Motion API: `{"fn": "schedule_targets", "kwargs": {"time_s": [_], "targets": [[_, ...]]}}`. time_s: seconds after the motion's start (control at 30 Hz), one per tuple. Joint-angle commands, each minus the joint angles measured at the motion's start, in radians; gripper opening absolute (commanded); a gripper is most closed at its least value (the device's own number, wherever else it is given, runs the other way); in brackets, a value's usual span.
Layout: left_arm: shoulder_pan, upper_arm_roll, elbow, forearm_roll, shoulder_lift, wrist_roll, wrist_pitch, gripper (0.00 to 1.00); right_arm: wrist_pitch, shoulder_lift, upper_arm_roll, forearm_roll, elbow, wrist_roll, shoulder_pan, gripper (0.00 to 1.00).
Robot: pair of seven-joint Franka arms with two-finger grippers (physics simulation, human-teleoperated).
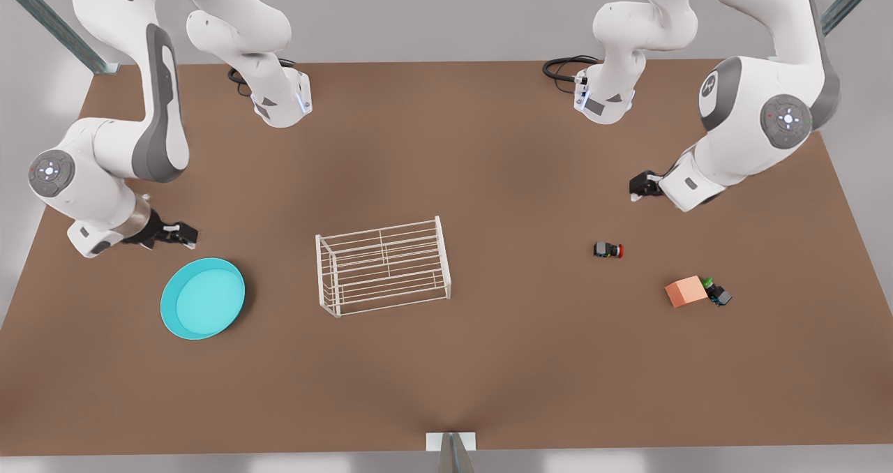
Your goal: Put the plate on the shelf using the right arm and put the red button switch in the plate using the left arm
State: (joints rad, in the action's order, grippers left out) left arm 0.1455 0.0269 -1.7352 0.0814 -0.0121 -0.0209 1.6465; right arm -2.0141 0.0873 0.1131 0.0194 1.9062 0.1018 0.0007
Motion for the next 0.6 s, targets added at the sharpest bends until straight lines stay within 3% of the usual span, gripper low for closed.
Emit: {"fn": "schedule_targets", "kwargs": {"time_s": [0.0, 0.07, 0.1, 0.33, 0.57], "targets": [[-0.175, 0.004, -0.007, 0.001, 0.003, -0.004, 0.081, 1.0, -0.117, 0.002, 0.003, -0.001, -0.007, 0.096, 0.013, 1.0], [-0.175, 0.021, 0.003, 0.0, -0.002, -0.013, 0.102, 1.0, -0.117, 0.012, 0.003, -0.001, -0.01, 0.116, 0.007, 1.0], [-0.175, 0.021, 0.008, -0.011, -0.009, -0.05, 0.105, 1.0, -0.118, 0.09, 0.005, -0.002, -0.068, 0.251, -0.008, 1.0], [-0.173, 0.025, -0.024, -0.011, 0.001, -0.05, 0.073, 1.0, -0.117, 0.364, 0.0, -0.326, -0.277, 0.576, -0.176, 1.0], [-0.172, 0.041, -0.044, -0.069, 0.006, -0.051, 0.081, 1.0, -0.117, 0.509, -0.009, -0.383, -0.332, 0.831, -0.254, 1.0]]}}
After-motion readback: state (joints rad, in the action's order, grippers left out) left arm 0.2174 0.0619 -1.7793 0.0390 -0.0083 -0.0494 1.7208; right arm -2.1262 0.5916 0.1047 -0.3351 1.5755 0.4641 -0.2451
